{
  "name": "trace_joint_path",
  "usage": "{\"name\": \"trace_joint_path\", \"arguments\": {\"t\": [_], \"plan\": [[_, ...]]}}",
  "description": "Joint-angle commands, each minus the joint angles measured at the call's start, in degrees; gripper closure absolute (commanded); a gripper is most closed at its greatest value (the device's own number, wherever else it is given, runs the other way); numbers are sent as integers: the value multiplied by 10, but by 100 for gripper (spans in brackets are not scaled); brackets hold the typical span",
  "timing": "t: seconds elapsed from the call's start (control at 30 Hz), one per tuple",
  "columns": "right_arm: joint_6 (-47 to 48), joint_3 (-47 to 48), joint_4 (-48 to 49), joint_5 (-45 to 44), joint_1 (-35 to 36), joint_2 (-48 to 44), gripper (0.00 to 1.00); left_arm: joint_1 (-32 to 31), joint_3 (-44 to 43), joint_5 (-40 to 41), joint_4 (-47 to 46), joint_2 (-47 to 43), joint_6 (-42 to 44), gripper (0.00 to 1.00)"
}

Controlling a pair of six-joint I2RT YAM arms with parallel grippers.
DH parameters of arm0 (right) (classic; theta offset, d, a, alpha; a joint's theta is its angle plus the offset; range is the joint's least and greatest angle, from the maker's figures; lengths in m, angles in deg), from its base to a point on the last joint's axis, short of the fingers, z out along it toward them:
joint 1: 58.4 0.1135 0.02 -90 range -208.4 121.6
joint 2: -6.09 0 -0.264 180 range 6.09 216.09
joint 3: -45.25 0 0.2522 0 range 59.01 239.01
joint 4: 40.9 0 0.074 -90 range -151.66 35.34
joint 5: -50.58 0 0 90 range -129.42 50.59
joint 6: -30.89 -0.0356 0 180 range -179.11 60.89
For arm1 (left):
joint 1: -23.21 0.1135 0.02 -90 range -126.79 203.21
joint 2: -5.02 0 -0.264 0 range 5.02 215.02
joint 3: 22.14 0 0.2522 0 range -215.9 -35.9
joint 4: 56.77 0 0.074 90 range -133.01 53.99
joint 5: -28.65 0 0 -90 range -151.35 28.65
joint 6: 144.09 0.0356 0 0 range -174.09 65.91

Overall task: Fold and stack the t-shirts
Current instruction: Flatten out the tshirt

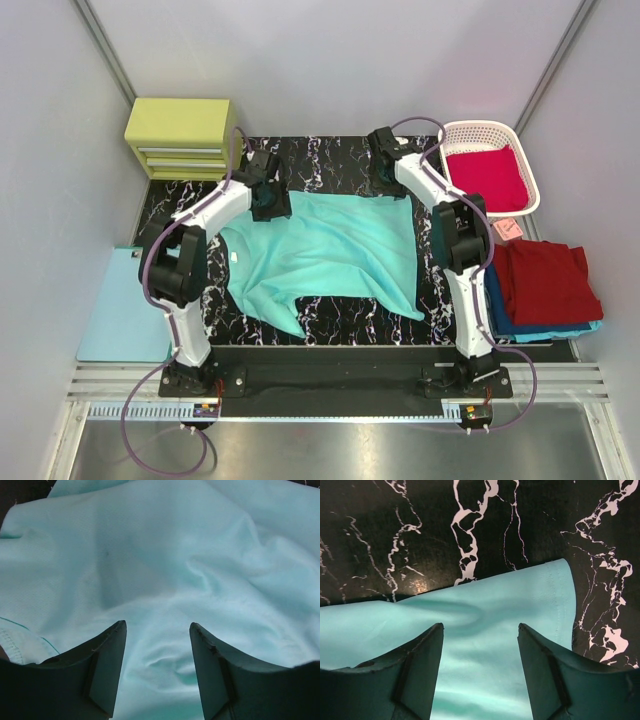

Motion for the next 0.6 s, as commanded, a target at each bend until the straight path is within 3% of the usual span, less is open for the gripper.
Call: {"name": "trace_joint_path", "arguments": {"t": [0.0, 0.17, 0.3, 0.47, 0.57], "plan": [[10, 23, -1, 5, -7, 15, 32, -1, 12, -25, -35, -8, -7, 42], [10, 32, -1, 4, -8, 45, 34, -5, 21, -41, -36, -1, -13, 43], [8, 48, -5, 10, -12, 64, 60, -17, 40, -44, -40, -6, -22, 46], [4, 43, -8, 7, -14, 73, 71, -31, 65, -49, -41, -14, -24, 55], [2, 40, -10, 0, -15, 78, 85, -31, 91, -59, -41, -20, -29, 63]]}}
